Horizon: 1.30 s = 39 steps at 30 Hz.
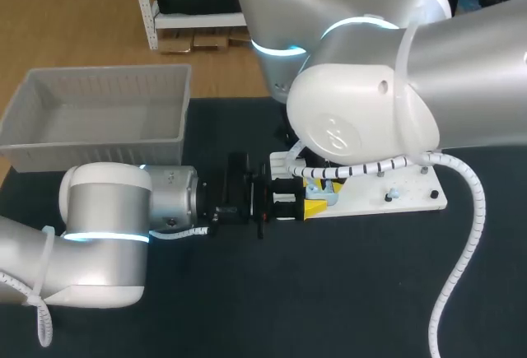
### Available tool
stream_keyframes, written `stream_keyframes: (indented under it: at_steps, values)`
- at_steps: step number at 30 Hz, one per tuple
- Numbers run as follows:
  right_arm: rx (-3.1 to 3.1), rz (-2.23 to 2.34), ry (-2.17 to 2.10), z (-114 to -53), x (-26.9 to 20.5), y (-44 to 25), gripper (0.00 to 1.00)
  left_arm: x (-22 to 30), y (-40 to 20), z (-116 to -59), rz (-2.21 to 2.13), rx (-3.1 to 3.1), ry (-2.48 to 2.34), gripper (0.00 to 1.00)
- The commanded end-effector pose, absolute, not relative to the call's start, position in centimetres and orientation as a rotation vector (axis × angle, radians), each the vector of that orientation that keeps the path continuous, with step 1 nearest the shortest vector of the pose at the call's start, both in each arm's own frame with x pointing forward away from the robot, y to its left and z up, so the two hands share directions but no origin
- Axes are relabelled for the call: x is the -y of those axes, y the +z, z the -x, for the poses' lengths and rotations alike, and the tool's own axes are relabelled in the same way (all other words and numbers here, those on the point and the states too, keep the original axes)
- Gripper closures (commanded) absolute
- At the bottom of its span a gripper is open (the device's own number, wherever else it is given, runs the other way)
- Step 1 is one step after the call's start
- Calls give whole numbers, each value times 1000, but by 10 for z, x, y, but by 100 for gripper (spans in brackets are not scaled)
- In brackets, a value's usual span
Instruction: Pick up each earbud case from the left stands, insert the matching earbuds, close the lid, and place the case in the box.
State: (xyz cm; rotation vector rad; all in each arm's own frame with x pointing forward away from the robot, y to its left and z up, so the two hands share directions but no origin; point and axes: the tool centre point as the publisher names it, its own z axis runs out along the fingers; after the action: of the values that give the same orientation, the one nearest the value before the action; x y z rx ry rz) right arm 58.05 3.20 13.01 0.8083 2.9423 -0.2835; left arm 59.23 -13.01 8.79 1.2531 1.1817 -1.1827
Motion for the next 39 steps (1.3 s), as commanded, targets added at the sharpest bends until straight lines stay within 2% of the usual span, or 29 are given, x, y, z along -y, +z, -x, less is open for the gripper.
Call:
stream_keyframes:
  at_steps: [1, 7, 10, 12, 17, 21, 22, 23, 31, 39]
  values:
    - [-2946, -809, -285, -582, -32, 129, 100, 130, 88, -593, -1253, -1180, -1185, 100]
    - [-2954, -808, -287, -582, -32, 126, 100, 130, 88, -593, -1253, -1180, -1185, 100]
    - [-2956, -805, -287, -582, -32, 125, 81, 130, 88, -593, -1253, -1180, -1185, 100]
    - [-2952, -805, -284, -581, -32, 126, 73, 130, 88, -593, -1253, -1180, -1185, 100]
    - [-2939, -808, -256, -579, -32, 131, 65, 130, 88, -593, -1253, -1180, -1185, 100]
    - [-2933, -799, -223, -575, -31, 138, 68, 130, 88, -593, -1253, -1180, -1185, 100]
    - [-2933, -795, -212, -572, -30, 142, 76, 130, 88, -593, -1253, -1180, -1185, 100]
    - [-2928, -791, -204, -570, -29, 144, 78, 130, 88, -593, -1253, -1180, -1185, 100]
    - [-2915, -582, 2, -553, -5, 163, 69, 130, 88, -593, -1253, -1180, -1185, 100]
    - [-2856, -510, 120, -561, 40, 169, 66, 130, 88, -593, -1253, -1180, -1185, 100]
